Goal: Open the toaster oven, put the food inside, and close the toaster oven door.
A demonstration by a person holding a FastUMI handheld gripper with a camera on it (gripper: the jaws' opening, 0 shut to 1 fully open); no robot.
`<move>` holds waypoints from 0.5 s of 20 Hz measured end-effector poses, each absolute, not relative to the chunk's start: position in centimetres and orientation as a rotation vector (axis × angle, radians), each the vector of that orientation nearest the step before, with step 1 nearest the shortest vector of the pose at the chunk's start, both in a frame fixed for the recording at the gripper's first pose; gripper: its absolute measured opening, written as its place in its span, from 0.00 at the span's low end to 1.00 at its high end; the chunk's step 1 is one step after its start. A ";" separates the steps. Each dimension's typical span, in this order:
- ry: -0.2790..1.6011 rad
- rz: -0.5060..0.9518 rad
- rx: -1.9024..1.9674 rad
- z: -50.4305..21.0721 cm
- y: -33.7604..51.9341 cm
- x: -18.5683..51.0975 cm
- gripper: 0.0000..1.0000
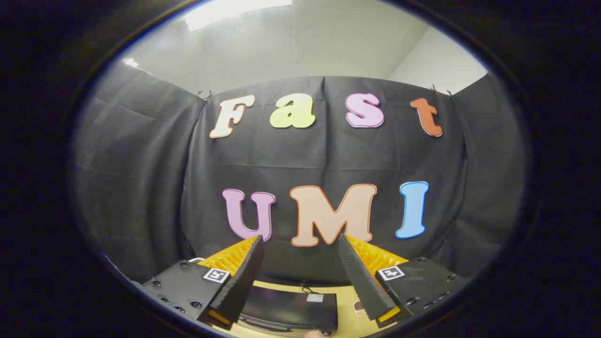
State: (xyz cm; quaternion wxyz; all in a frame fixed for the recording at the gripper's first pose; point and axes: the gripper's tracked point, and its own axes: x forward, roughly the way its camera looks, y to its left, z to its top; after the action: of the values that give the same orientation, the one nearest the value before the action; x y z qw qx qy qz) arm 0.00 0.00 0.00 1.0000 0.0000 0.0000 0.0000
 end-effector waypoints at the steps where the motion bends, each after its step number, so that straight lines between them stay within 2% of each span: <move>1: 0.004 0.005 0.004 -0.3 0.5 0.3 0.98; 10: 0.037 0.022 -0.019 -2.8 1.9 1.5 0.98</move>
State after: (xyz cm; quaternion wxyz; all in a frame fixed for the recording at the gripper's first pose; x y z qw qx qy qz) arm 1.50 1.91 -2.76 0.9997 -0.0094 0.0182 0.0111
